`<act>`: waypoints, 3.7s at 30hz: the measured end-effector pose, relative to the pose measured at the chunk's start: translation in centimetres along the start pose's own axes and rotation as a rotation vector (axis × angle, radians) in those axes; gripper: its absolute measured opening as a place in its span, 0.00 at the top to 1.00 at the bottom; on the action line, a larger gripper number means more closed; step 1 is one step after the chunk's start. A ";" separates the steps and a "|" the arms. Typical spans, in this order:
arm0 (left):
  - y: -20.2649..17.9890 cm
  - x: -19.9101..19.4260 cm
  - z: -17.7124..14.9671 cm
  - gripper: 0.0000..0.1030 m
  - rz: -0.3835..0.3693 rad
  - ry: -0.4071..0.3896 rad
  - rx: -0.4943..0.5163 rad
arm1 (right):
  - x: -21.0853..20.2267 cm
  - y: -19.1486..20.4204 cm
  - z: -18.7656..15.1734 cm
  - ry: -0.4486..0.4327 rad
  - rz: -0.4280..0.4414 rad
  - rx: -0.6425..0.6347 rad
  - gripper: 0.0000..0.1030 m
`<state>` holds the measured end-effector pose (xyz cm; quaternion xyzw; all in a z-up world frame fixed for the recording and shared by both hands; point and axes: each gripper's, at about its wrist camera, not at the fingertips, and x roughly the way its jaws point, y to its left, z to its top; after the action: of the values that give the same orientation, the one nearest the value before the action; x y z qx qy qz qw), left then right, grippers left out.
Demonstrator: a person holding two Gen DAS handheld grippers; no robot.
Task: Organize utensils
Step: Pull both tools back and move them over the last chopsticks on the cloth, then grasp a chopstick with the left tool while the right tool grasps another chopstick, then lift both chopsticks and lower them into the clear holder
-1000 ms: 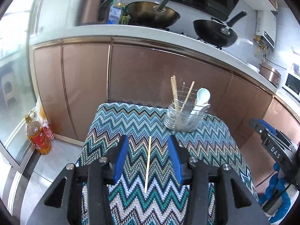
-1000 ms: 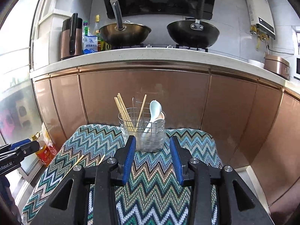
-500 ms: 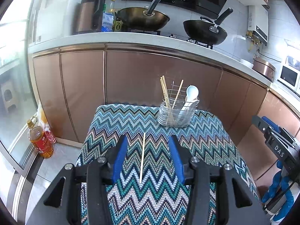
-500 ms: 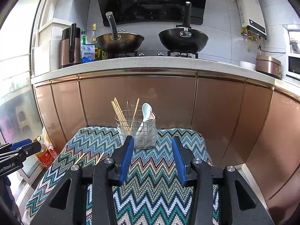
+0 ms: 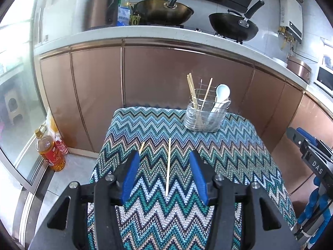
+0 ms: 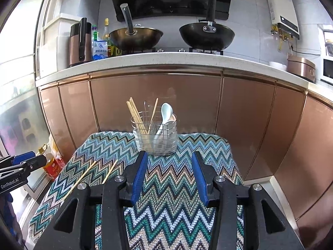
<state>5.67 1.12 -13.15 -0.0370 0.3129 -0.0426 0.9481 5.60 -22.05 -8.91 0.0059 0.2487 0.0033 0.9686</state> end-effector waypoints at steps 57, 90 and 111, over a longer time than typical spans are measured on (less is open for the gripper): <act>8.4 28.1 2.2 0.82 -0.203 0.644 0.060 | 27.0 12.4 -1.5 0.678 0.410 -0.107 0.73; 9.4 26.9 2.3 0.96 -0.240 0.551 0.049 | 31.3 16.5 -2.3 0.794 0.400 -0.074 0.95; 5.4 14.3 5.0 0.96 -0.193 0.332 0.009 | 14.2 4.6 1.8 0.400 0.518 0.066 0.95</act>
<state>20.41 5.17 -18.13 -0.0552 0.4598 -0.1402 0.8752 18.92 -17.31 -14.17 0.0997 0.4240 0.2426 0.8668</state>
